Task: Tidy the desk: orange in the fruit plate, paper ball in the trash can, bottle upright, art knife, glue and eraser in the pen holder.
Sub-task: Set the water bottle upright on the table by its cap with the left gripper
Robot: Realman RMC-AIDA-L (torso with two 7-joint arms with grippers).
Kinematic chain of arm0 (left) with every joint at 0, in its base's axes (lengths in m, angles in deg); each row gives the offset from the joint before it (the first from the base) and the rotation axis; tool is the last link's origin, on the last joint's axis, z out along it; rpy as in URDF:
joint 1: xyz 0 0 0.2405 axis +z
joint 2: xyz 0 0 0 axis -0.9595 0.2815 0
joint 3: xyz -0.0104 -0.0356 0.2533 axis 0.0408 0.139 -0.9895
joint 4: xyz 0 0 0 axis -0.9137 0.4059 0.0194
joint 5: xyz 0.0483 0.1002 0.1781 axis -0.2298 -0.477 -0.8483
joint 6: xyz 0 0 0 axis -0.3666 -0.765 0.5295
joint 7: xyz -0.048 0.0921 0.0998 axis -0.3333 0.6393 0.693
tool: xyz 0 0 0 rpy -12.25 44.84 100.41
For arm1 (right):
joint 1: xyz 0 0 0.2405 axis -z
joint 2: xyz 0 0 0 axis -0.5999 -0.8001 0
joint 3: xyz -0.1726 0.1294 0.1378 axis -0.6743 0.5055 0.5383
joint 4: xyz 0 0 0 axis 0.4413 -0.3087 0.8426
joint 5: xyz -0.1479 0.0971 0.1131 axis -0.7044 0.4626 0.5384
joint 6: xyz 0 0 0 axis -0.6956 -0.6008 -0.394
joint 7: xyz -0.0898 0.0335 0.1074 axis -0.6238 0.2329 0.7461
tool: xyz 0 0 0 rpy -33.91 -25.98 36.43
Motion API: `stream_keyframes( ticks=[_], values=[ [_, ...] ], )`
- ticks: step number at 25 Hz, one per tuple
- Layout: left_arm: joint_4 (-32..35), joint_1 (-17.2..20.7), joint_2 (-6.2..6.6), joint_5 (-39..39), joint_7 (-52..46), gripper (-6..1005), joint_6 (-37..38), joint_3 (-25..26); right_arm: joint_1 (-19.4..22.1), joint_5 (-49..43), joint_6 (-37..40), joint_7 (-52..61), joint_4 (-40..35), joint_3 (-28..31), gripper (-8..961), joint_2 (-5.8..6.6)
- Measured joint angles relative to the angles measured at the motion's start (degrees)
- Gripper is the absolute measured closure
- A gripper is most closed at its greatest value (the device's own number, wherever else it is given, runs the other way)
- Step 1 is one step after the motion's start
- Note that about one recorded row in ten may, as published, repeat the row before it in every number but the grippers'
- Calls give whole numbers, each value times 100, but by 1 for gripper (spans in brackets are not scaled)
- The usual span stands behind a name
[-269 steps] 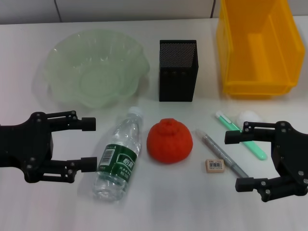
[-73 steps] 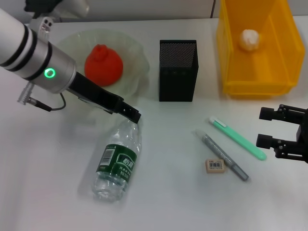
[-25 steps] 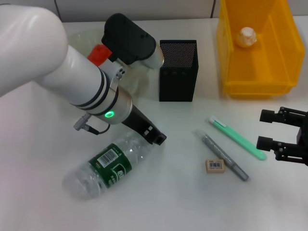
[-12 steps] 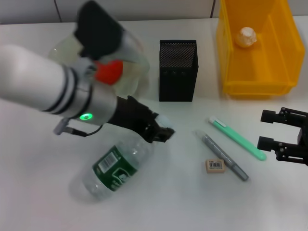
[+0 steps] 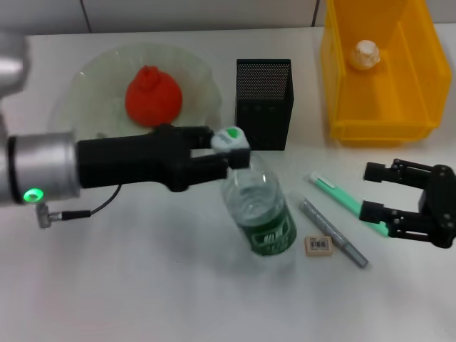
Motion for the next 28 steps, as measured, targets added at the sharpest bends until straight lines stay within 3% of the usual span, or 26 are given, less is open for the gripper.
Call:
stream_keyframes(
  ticks=[1,2,5,6,7,11,20,21,28],
  values=[
    [-843,-70,1,359,926,545,349,358,-43,2,-7,5,66,-1,216,-35],
    [-843,-70,1,359,926,544,349,358,-43,2,-7,5,66,-1,216,-35],
    [-1833,-121,1,735,2284,541,725,720,-149,9,-36,7,224,-1,216,-54],
    [-2547,-129,-3,1078,3299,540,952,894,-227,21,-48,8,336,0,216,-58],
    [-2547,-129,-3,1078,3299,540,952,894,-227,21,-48,8,336,0,216,-58],
    [-3824,-45,-45,1820,5549,536,1272,977,-364,35,-104,10,486,2,216,-100],
    [-4995,177,-61,2780,7521,528,1323,1000,-515,60,-356,-16,727,8,216,-316],
    [-5005,193,-60,2795,7566,527,1325,1018,-518,139,-496,-41,806,22,216,-368],
    [-5083,257,-60,2817,7636,521,1267,1455,-603,432,-748,-441,1346,49,216,-390]
  ],
)
